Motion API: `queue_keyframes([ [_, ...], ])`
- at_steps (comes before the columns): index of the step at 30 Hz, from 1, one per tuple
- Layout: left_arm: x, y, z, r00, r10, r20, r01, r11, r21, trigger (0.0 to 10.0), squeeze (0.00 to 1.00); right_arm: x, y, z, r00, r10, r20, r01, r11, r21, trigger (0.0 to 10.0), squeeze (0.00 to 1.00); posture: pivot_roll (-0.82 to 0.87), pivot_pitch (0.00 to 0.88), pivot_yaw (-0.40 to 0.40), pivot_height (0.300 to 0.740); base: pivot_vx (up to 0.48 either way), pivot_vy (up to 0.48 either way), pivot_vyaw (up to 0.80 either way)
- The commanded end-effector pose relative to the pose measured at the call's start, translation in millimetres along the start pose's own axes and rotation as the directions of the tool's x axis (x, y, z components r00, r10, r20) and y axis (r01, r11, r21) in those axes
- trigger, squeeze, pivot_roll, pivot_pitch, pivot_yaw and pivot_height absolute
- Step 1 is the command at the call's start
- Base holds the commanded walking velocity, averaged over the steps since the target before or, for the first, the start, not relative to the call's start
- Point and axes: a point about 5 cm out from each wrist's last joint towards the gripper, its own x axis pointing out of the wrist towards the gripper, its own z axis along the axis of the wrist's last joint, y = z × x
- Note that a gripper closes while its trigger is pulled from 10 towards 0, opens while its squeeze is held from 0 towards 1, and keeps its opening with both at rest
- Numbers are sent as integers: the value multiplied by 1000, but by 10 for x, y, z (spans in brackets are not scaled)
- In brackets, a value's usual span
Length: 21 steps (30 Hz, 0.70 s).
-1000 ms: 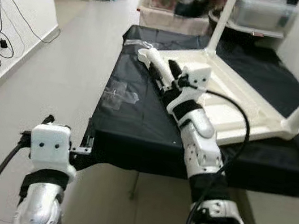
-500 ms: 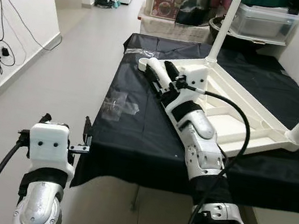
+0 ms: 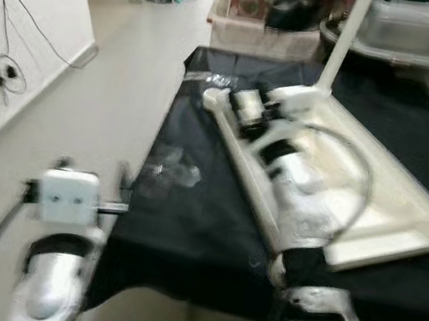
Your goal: Building children table
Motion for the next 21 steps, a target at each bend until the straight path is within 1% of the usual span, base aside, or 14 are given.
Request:
queue_keyframes([
  [1,-20,-18,-28,1000,-5,-18,5,1000,-3,10000,0,-51,-113,-14,999,-38,-4,38,999,-3,10000,0,-40,68,-19,740,0,0,0],
  [7,-27,-19,-35,1000,-8,-25,8,1000,-1,10000,0,-3,-182,32,999,-37,-10,37,999,-27,10000,0,-40,78,-27,740,0,0,0],
  [9,-27,-19,-35,1000,-8,-25,8,1000,-1,10000,0,-3,-182,32,999,-37,-10,37,999,-27,10000,0,-40,78,-27,740,0,0,0],
  [10,-40,-28,-48,999,-14,-34,14,1000,-6,10000,0,25,-198,14,998,-28,-55,25,998,-50,10000,0,-39,86,-31,740,0,0,0],
  [11,-40,-28,-48,999,-14,-34,14,1000,-6,10000,0,25,-198,14,998,-28,-55,25,998,-50,10000,0,-39,86,-31,740,0,0,0],
  [12,-60,-51,-65,998,-33,-47,32,999,-17,10000,0,72,-197,-75,986,-11,-165,-5,996,-93,10000,0,-44,95,-31,740,0,0,0],
  [13,-87,-100,-86,995,-73,-65,70,996,-47,10000,0,114,-207,-167,962,-8,-272,-23,993,-113,10000,0,-45,102,-33,740,0,0,0],
  [14,-87,-100,-86,995,-73,-65,70,996,-47,10000,0,114,-207,-167,962,-8,-272,-23,993,-113,10000,0,-45,102,-33,740,0,0,0],
  [15,-111,-152,-101,991,-113,-76,108,991,-75,10000,0,155,-224,-224,939,-26,-342,-17,992,-121,10000,0,-45,102,-33,740,0,0,0],
  [16,-111,-152,-101,991,-113,-76,108,991,-75,10000,0,155,-224,-224,939,-26,-342,-17,992,-121,10000,0,-45,102,-33,740,0,0,0],
  [17,-158,-240,-104,981,-174,-84,165,980,-107,10000,0,212,-227,-254,917,-42,-397,-2,994,-109,10000,0,-42,125,-43,740,0,0,0],
  [18,-193,-298,-100,973,-213,-87,202,971,-126,10000,0,248,-225,-257,906,-52,-421,12,995,-97,10000,0,-41,129,-44,740,0,0,0],
  [20,-193,-298,-100,973,-213,-87,202,971,-126,10000,0,248,-225,-257,906,-52,-421,12,995,-97,10000,0,-41,129,-44,740,0,0,0],
  [21,-238,-354,-98,964,-248,-92,234,962,-142,10000,0,296,-207,-242,904,-61,-423,28,996,-85,10000,0,-40,146,-49,740,0,0,0],
])
